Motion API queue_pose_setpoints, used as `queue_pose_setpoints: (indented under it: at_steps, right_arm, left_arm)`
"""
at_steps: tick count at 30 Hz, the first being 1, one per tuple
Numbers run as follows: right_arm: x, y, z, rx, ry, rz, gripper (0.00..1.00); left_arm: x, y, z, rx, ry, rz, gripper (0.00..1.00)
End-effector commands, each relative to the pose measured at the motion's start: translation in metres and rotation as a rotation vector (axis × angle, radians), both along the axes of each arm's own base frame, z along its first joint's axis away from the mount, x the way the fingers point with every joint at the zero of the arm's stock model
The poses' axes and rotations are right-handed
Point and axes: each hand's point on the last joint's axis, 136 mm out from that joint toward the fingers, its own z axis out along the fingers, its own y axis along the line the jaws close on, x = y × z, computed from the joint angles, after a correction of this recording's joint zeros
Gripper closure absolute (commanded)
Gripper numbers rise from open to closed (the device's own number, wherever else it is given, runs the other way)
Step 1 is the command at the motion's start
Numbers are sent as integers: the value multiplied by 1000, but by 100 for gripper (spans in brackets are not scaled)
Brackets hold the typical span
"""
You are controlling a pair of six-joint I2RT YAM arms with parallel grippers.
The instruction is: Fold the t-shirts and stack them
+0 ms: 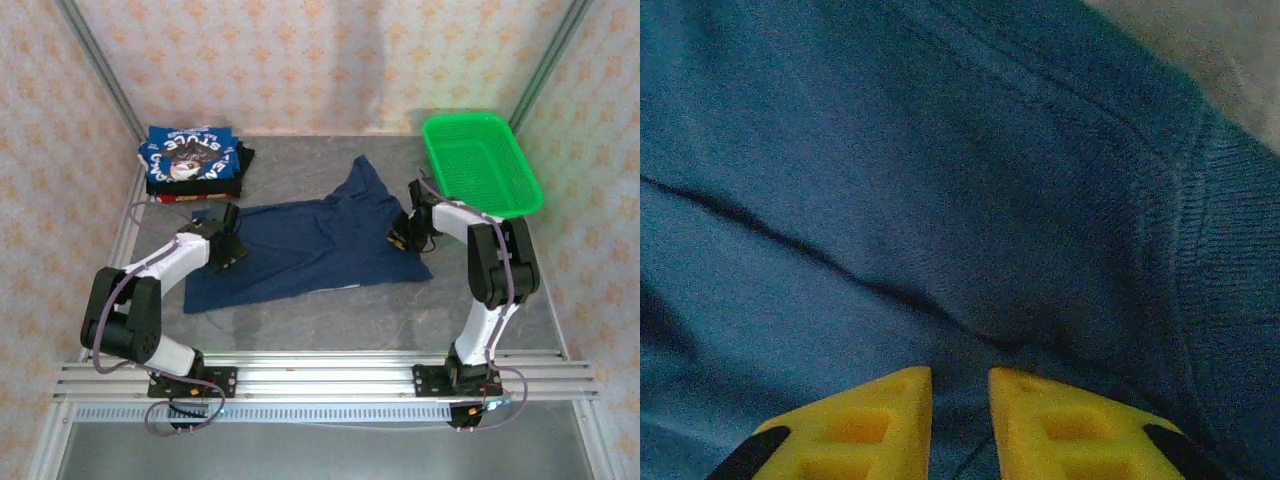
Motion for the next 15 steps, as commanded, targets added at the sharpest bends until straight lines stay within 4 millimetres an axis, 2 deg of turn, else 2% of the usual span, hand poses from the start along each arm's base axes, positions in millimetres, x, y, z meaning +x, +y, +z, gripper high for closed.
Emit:
queue_pose_setpoints:
  at_steps: [1, 4, 8, 11, 15]
  right_arm:
    - [-40, -29, -20, -146, 131, -70, 76]
    - [-66, -44, -20, -211, 177, -105, 78]
    - [-96, -69, -14, -322, 215, -144, 79]
    - [-106, -83, -4, -369, 198, -179, 79]
    - [-105, -88, 7, -382, 175, -187, 76]
  left_arm:
    - [0, 5, -9, 12, 6, 26, 51]
    - [-8, -2, -21, -4, 45, 10, 51]
    - [-23, -23, -35, 4, 114, -43, 53]
    - [-36, -33, -43, -5, 139, -25, 55]
    - [-51, -41, -43, -18, 159, -4, 55]
